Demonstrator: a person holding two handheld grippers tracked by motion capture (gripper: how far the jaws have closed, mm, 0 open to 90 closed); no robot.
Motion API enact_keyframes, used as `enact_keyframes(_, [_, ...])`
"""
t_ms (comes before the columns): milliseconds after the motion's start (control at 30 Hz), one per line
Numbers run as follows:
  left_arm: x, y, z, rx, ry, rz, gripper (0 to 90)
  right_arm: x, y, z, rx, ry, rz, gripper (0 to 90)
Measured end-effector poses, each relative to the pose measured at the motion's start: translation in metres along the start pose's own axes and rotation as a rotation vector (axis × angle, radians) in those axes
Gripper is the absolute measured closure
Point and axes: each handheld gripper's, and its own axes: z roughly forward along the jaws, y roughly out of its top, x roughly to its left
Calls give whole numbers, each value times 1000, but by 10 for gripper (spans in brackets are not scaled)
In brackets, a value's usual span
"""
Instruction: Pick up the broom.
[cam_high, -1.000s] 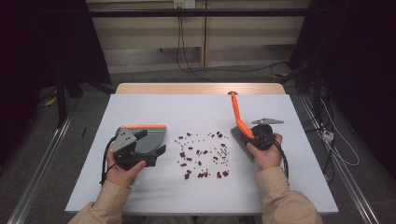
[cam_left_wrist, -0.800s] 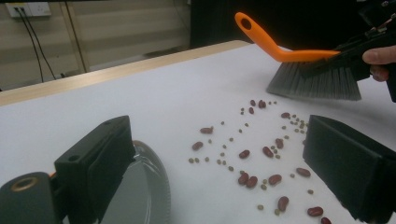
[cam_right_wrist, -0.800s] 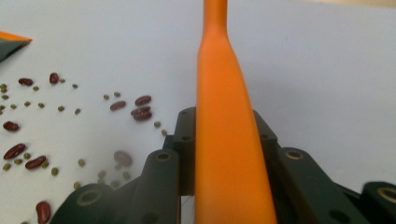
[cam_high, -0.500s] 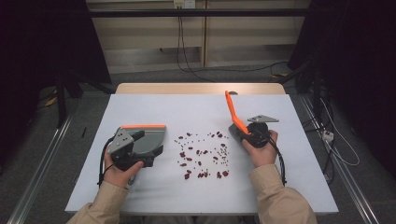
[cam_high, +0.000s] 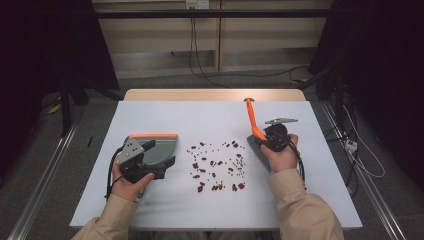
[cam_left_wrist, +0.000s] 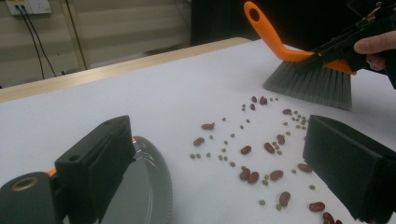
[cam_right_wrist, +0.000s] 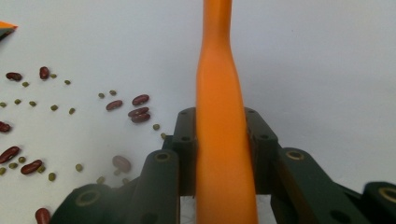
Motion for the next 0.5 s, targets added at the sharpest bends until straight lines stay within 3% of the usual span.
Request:
enact_keyframes(67, [1,0,-1,-3,3,3,86,0,1,0,-5,1,5,713])
enact_keyframes(200, [1,0,-2,-7,4,-5,86,2,4,-1,-94,-6,-15,713])
enact_keyframes(333, [2,0,-2,-5,6,-4,86,6,11,4,-149,-52,-75,713])
enact_keyframes(500, [4,0,-3,-3,5,-9,86,17,20,23,-128,-91,-173,713])
